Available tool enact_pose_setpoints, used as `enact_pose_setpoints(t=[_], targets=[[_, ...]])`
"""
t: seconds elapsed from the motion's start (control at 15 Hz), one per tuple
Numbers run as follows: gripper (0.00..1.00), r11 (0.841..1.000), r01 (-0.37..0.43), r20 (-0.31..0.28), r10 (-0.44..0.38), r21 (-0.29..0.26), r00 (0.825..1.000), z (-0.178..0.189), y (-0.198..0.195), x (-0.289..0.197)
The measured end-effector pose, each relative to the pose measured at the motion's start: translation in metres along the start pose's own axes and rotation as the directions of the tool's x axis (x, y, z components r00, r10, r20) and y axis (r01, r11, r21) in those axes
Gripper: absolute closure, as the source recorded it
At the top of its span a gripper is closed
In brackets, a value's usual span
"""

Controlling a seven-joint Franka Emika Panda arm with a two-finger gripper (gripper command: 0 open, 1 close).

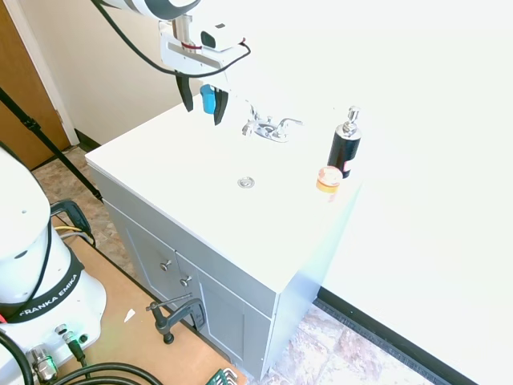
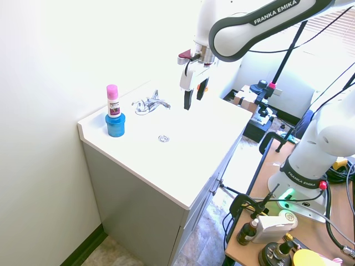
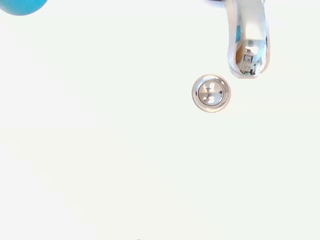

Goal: Turn on the cold water

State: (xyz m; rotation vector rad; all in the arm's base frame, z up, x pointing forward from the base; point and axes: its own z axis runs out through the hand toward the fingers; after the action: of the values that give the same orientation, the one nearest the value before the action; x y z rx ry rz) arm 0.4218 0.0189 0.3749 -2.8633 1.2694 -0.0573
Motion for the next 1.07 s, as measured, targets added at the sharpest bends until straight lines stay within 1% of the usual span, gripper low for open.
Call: enact_pose_setpoints(t=[0.13,0.2,0.33,0.4,0.53,0.73,0.93,1.07], targets=[[0.00,1.000,-0.007,-0.006,0.007,0.008,1.000,-0.001,-0.001,0.001],[0.00,0.999,-0.024,-0.024,0.024,0.026,0.999,-0.003,-0.003,0.002],[0.00,0.995,-0.071,-0.094,0.078,0.074,0.992,-0.006,-0.011,0.010],[0.00,0.992,-0.088,-0.135,0.100,0.093,0.986,-0.005,-0.014,0.017],[0.00,0.986,-0.102,-0.220,0.129,0.130,0.967,0.001,-0.025,0.037],[0.00,0.981,-0.112,-0.320,0.158,0.160,0.934,0.011,-0.047,0.072],[0.00,0.980,-0.119,-0.381,0.173,0.161,0.908,0.020,-0.071,0.105],[0.00,0.980,-0.123,-0.405,0.176,0.155,0.897,0.031,-0.083,0.123]])
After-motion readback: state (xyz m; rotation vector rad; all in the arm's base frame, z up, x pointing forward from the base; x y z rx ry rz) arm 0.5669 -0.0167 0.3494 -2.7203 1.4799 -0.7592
